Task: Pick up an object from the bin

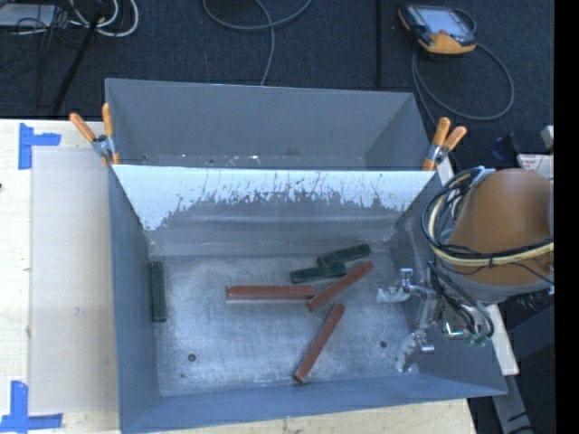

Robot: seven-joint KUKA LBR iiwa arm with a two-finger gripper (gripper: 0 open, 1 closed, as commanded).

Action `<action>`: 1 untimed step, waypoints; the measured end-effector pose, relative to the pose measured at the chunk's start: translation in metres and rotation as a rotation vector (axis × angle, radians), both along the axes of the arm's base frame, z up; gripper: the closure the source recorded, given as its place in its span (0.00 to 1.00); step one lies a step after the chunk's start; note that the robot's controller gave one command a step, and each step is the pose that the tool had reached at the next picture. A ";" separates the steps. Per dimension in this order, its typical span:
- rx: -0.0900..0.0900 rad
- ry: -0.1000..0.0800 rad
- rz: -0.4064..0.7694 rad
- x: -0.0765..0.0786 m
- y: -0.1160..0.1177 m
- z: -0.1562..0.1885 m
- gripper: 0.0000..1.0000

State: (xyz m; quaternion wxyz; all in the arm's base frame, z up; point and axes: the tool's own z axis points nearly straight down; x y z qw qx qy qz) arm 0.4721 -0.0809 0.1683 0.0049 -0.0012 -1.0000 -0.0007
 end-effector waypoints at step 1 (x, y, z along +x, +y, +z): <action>-0.001 -0.008 0.004 0.002 0.000 0.004 0.00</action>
Offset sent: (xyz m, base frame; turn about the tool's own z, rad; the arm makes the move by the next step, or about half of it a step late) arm 0.0757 0.0701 -0.0258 -0.2787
